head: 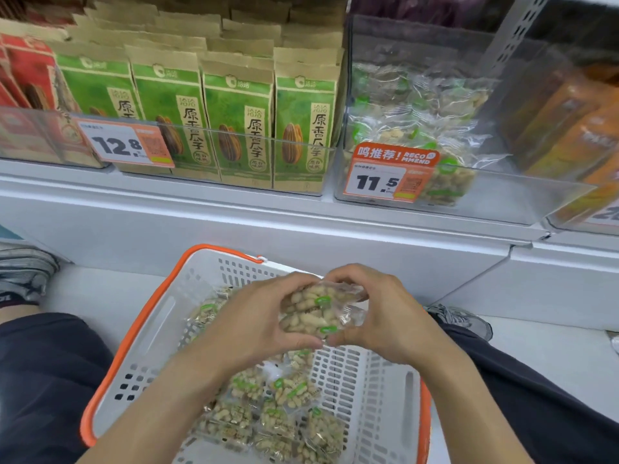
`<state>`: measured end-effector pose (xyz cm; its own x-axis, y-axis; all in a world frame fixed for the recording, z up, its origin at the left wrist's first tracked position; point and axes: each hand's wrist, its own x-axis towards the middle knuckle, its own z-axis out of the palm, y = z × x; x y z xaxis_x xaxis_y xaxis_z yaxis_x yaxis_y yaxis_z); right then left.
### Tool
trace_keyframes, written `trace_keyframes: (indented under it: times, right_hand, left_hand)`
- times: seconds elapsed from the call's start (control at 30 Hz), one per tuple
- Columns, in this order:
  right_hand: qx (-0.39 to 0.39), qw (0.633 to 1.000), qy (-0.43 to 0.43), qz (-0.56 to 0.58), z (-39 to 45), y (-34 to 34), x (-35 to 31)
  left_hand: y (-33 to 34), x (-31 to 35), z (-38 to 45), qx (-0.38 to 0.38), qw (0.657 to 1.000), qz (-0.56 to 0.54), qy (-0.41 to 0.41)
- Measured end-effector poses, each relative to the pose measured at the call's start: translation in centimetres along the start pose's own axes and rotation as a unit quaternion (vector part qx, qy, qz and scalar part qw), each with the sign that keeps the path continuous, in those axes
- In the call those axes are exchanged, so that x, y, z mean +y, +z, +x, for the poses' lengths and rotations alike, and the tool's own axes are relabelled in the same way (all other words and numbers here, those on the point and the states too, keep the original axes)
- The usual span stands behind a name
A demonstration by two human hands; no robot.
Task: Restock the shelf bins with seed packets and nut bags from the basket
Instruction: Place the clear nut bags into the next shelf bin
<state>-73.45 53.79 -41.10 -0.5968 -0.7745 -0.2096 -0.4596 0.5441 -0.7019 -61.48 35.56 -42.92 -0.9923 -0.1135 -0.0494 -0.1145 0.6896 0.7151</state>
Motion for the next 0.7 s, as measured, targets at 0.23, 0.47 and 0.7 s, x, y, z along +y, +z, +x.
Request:
trace_keyframes:
  times: [0.23,0.47,0.7]
  right_hand:
    - [0.034,0.999,-0.023,0.013,-1.8,-8.1,-0.8]
    - [0.391,0.906,-0.133,-0.094,-5.3,-17.6,-0.1]
    - [0.445,0.837,-0.044,-0.314,0.2,-23.3,3.0]
  left_hand:
    - [-2.9,6.6,5.4,-0.028,0.995,0.030,0.086]
    - [-5.0,13.0,12.0,0.218,0.931,0.072,0.282]
    - [-3.7,11.1,16.9,0.156,0.936,0.239,0.207]
